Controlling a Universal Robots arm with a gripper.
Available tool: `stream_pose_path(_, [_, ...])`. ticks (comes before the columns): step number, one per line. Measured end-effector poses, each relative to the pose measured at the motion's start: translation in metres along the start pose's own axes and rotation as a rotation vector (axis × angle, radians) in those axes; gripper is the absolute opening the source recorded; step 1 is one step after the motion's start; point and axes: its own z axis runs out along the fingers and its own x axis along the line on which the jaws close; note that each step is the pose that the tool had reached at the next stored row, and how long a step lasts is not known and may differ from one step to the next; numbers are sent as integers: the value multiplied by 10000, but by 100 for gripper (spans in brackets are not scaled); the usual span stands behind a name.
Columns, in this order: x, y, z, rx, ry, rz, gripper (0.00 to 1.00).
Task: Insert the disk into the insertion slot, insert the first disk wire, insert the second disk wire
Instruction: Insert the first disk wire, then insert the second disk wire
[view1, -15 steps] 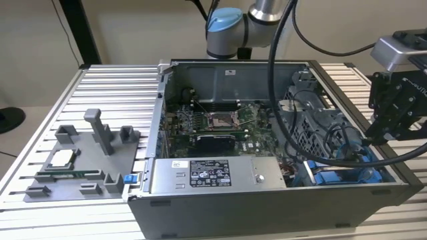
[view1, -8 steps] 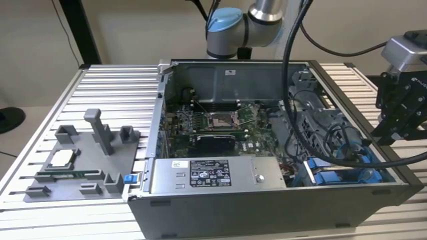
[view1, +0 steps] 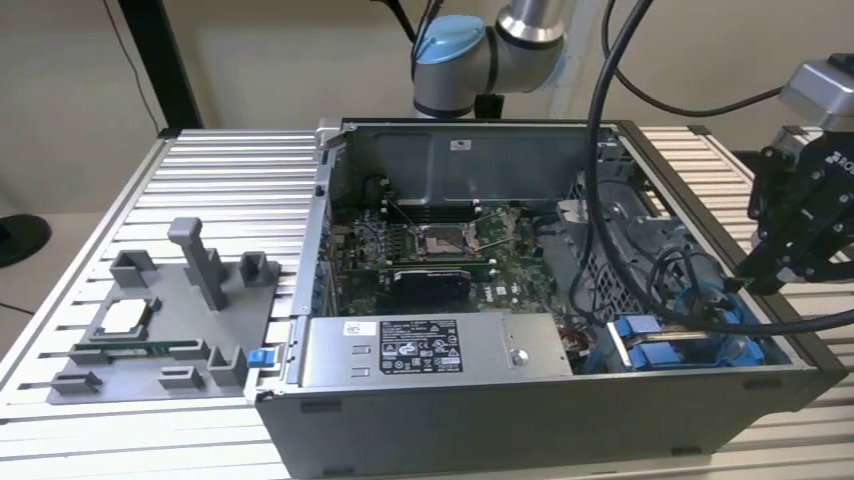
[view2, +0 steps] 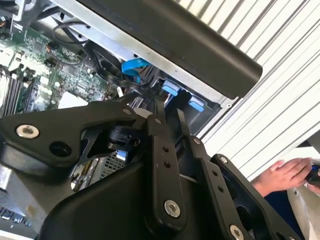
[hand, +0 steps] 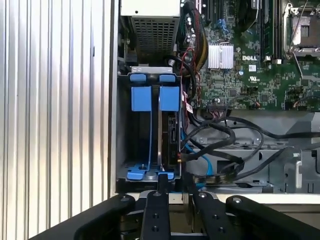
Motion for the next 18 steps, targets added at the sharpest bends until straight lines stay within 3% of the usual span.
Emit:
stream_pose_path(5, [-97, -2, 19, -2, -4, 2, 0])
stream_pose_path(10, [-110, -8, 30, -1, 1, 3, 0])
stream_pose_path(11, [-110, -9, 31, -1, 0, 3, 100])
stream_pose_path(18, [-110, -18, 78, -1, -2, 3, 100])
